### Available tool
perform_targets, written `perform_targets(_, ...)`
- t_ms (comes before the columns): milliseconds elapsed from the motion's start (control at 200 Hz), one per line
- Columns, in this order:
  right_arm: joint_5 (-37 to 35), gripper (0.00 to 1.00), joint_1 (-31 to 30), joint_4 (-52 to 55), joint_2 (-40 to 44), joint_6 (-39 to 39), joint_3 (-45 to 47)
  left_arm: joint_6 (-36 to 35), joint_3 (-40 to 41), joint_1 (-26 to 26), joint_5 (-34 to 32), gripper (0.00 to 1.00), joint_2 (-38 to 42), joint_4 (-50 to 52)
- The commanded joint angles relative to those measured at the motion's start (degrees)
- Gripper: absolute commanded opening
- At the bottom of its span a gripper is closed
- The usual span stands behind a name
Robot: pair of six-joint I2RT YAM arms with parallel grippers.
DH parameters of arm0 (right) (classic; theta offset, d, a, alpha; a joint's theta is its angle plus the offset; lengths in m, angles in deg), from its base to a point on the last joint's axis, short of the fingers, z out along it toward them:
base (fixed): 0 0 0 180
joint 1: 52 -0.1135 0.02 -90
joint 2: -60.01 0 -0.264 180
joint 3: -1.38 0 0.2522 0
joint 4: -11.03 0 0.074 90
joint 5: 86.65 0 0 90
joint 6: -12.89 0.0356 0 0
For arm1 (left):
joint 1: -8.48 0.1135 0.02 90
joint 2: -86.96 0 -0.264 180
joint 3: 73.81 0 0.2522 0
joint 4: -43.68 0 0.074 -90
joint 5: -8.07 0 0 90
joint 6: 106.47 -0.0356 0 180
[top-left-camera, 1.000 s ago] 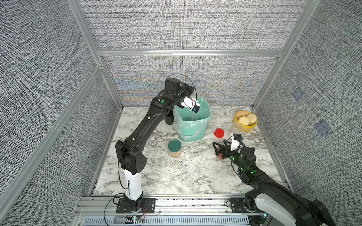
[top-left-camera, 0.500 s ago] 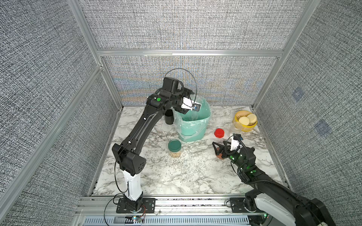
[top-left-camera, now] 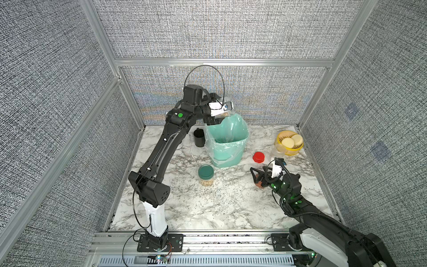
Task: Empty moldy peanuts from jars
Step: Pour the moldy peanuts from the jar into the trash bin.
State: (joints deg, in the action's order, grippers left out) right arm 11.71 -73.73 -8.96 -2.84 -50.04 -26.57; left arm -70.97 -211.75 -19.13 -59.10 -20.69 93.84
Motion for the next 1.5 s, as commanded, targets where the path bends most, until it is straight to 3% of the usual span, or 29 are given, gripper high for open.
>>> perform_targets(0,0.17,0.98,0.03,-2.10,0.12,0.52,-0.18,16.86,5.96,1.52,8.98,0.00,2.28,-9.83)
perform_targets(160,-0.10,0.98,0.03,-1.42,0.58,0.25,-0.26,27.26,17.04,4.17,14.33,0.00,5.22,-26.59)
perform_targets(280,-0.19,0.98,0.02,-1.66,0.39,0.44,-0.10,37.24,16.52,6.56,16.48,0.00,4.81,-31.37)
perform_targets(465,0.16,0.98,0.03,-2.19,-0.20,0.85,-0.07,54.15,20.59,9.04,21.71,0.00,5.18,-47.04)
perform_targets(636,0.08,0.98,0.03,-2.01,0.26,0.78,0.07,54.83,21.88,9.16,23.16,0.00,5.40,-49.00)
perform_targets(721,-0.01,0.98,0.07,-1.77,0.42,0.74,0.21,44.00,21.90,8.71,21.52,0.00,7.00,-42.45)
perform_targets(966,0.31,0.98,0.03,-2.49,-0.21,0.96,0.09,9.86,15.77,6.43,5.84,0.00,10.67,-19.49)
perform_targets(1131,0.86,0.98,0.03,-3.15,-0.68,1.32,0.04,-9.88,11.97,3.24,-3.49,0.00,10.73,-14.31)
perform_targets(1491,0.60,0.98,0.04,-3.23,0.61,1.23,1.34,-58.27,9.58,-2.75,-22.16,0.00,5.00,-14.62)
